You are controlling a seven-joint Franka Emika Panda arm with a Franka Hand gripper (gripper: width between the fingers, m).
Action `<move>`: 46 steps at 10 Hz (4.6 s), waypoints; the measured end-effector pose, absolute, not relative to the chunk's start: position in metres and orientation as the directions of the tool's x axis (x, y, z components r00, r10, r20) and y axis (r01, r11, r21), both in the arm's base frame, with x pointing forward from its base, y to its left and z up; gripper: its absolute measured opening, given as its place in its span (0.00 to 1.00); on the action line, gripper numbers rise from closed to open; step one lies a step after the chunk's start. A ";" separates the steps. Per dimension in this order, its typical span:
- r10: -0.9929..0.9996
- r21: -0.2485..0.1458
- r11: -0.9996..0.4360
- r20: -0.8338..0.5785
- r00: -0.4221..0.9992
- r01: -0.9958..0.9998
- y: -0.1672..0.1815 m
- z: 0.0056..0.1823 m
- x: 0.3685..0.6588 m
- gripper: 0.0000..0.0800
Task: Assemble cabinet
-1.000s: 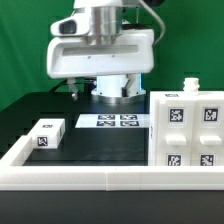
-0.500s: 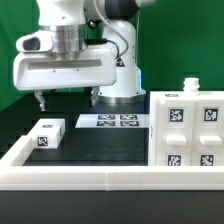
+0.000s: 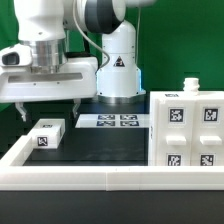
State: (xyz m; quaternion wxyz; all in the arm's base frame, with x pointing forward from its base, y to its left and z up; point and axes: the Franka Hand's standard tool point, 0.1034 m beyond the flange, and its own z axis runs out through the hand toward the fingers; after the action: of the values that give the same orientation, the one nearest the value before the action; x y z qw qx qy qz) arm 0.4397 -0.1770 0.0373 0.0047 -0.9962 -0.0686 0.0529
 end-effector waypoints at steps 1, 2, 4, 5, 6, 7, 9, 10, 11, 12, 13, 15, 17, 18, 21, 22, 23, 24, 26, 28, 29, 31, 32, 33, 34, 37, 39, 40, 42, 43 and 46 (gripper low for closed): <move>0.136 -0.014 -0.991 -0.109 0.985 0.135 -0.179 0.032 0.439 1.00; 0.137 -0.008 -0.991 -0.106 0.985 0.137 -0.179 0.029 0.439 1.00; 0.137 0.010 -0.990 -0.096 0.986 0.139 -0.182 0.021 0.438 1.00; 0.138 0.015 -0.990 -0.092 0.986 0.140 -0.182 0.019 0.437 1.00; 0.139 0.026 -0.990 -0.084 0.987 0.142 -0.184 0.016 0.437 1.00; 0.140 0.034 -0.989 -0.079 0.987 0.143 -0.185 0.013 0.437 1.00; 0.142 0.033 -0.989 -0.079 0.987 0.145 -0.184 0.012 0.437 0.98; 0.142 0.033 -0.989 -0.079 0.987 0.145 -0.184 0.012 0.438 0.76; 0.143 0.033 -0.989 -0.079 0.987 0.146 -0.184 0.012 0.438 0.70; 0.144 0.033 -0.989 -0.079 0.987 0.146 -0.183 0.012 0.438 0.70; 0.144 0.033 -0.989 -0.079 0.986 0.147 -0.183 0.012 0.438 0.70; 0.149 0.031 -0.988 -0.080 0.986 0.152 -0.179 0.014 0.438 0.70; 0.165 0.019 -0.986 -0.072 0.984 0.167 -0.166 0.029 0.441 0.70; 0.172 -0.001 -0.985 -0.068 0.983 0.172 -0.151 0.049 0.443 0.70; 0.151 -0.031 -0.988 -0.031 0.988 0.150 -0.104 0.112 0.459 0.71; 0.136 -0.035 -0.990 -0.031 0.990 0.135 -0.085 0.128 0.461 0.71; 0.102 -0.033 -0.994 -0.038 0.994 0.101 -0.067 0.143 0.467 0.71; 0.081 -0.018 -0.997 -0.032 0.996 0.080 -0.048 0.157 0.478 0.71; 0.057 0.001 -0.998 -0.019 0.998 0.057 -0.014 0.173 0.499 0.71; -0.024 0.011 -1.000 -0.024 0.999 -0.024 0.030 0.193 0.543 0.71; -0.047 0.020 -0.999 -0.012 0.999 -0.047 0.045 0.189 0.568 0.71; -0.076 0.028 -0.997 0.002 0.997 -0.076 0.062 0.186 0.595 0.71; -0.071 0.028 -0.997 -0.001 0.998 -0.070 0.060 0.185 0.593 0.71; -0.071 0.029 -0.997 -0.003 0.997 -0.071 0.060 0.184 0.593 0.71; -0.071 0.030 -0.997 -0.004 0.997 -0.071 0.060 0.184 0.593 0.71; -0.068 0.031 -0.997 -0.008 0.998 -0.068 0.060 0.181 0.592 0.71; -0.037 0.029 -0.999 -0.008 0.999 -0.037 0.066 0.176 0.594 0.71; -0.029 0.029 -0.999 -0.007 1.000 -0.029 0.072 0.176 0.601 0.71; -0.022 0.029 -0.999 0.003 1.000 -0.022 0.078 0.175 0.612 0.71; -0.016 0.029 -0.999 0.009 1.000 -0.017 0.080 0.174 0.616 0.71; -0.008 0.033 -0.999 0.011 1.000 -0.009 0.079 0.163 0.619 0.71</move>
Offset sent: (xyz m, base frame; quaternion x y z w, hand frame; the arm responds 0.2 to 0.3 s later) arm -0.0011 -0.0030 -0.0129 -0.0155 0.0282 0.0039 0.9995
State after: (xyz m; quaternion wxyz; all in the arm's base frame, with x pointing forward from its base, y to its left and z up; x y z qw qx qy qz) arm 0.6195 0.0786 0.1627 -0.0167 -0.9998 0.0042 -0.0054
